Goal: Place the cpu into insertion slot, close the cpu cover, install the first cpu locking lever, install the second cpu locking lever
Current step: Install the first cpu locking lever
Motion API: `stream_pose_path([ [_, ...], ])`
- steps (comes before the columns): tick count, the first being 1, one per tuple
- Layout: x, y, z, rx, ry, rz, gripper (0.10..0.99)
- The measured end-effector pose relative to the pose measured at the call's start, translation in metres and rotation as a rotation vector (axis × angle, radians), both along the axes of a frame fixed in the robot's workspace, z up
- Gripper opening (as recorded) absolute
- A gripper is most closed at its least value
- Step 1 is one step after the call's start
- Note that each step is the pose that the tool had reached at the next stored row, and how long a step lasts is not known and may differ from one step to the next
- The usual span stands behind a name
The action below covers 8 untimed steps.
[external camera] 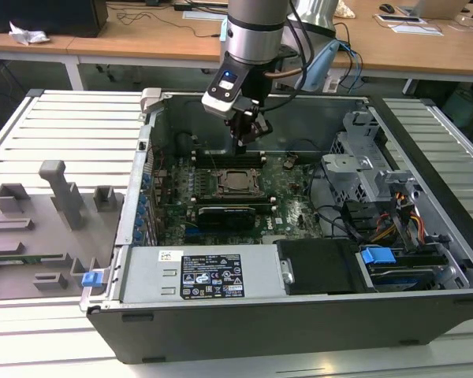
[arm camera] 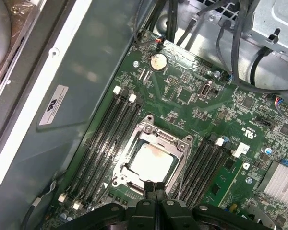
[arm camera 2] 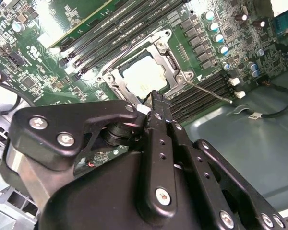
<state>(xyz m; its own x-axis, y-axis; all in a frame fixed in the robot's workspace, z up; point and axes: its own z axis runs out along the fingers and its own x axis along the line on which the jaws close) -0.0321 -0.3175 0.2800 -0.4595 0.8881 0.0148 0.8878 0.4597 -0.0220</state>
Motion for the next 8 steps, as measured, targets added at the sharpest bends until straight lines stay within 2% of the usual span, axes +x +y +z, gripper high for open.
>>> stream_pose_path([
  [8, 0.0, 0.0, 0.0, 0.0, 0.0, 0.041, 0.106],
])
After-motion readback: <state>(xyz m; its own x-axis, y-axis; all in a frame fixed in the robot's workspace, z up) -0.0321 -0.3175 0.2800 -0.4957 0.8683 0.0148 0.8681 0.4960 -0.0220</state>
